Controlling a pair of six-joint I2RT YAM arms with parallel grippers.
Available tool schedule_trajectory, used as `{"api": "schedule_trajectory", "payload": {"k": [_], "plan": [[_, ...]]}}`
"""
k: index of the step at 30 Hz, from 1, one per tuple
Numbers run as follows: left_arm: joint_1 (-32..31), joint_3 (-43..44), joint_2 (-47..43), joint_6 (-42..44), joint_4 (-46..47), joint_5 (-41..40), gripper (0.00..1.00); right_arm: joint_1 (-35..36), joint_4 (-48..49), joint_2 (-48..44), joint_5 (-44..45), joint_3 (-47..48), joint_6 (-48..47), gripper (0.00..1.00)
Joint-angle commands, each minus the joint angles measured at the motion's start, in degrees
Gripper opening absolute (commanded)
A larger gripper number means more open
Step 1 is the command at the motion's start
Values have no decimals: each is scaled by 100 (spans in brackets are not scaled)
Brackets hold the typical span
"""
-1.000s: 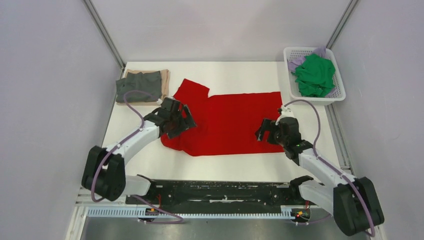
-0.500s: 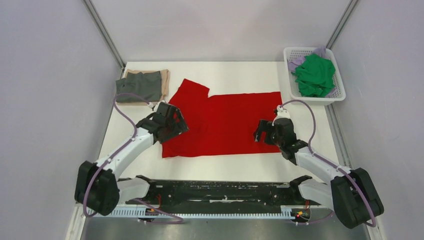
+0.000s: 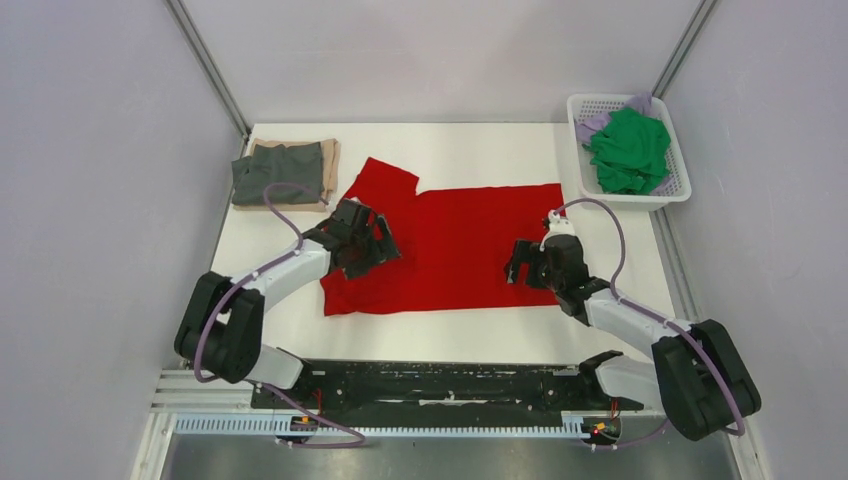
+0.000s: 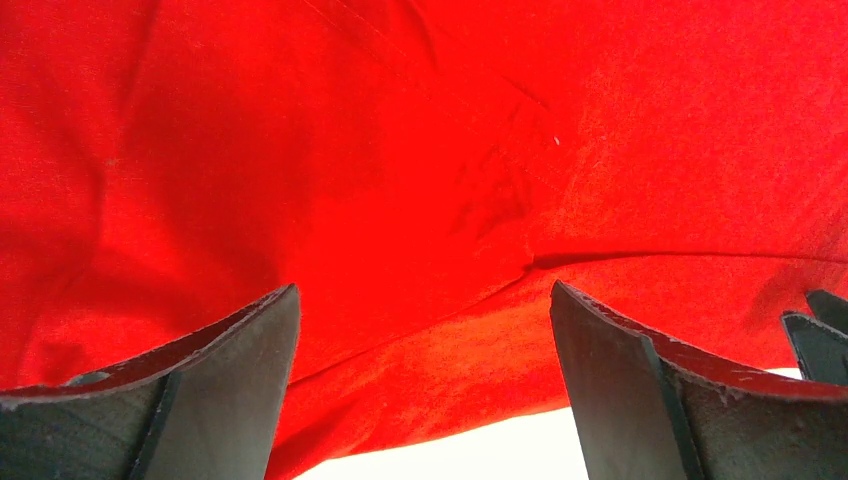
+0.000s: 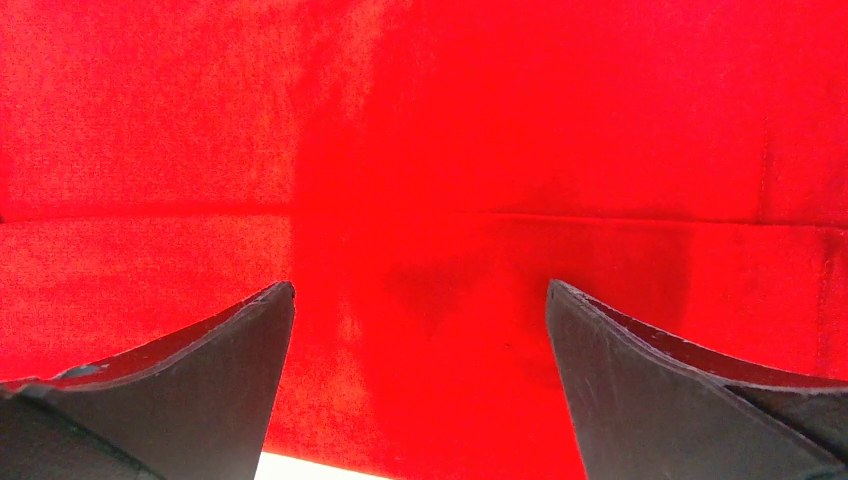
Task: Fold and stack the t-shirts
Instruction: Fold the flattened tshirt in 1/3 of the way
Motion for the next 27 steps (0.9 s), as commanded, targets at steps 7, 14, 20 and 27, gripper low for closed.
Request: {"api": "schedule_trajectory", "payload": {"k": [7, 14, 20, 27], "plan": [[-60, -1053, -318, -138, 124, 70, 100, 28, -503, -636, 78, -787, 313, 98], [-92, -1699, -1222, -252, -228, 78, 100, 154, -1956, -1950, -141, -1397, 670, 98], [-90, -1997, -1686, -298, -583, -162, 100, 339, -2909, -2636, -335, -1667, 934, 98], [-92, -2055, -2046, -331, -757, -392, 100, 776, -4070, -3411, -594, -1615, 1319, 98]]}}
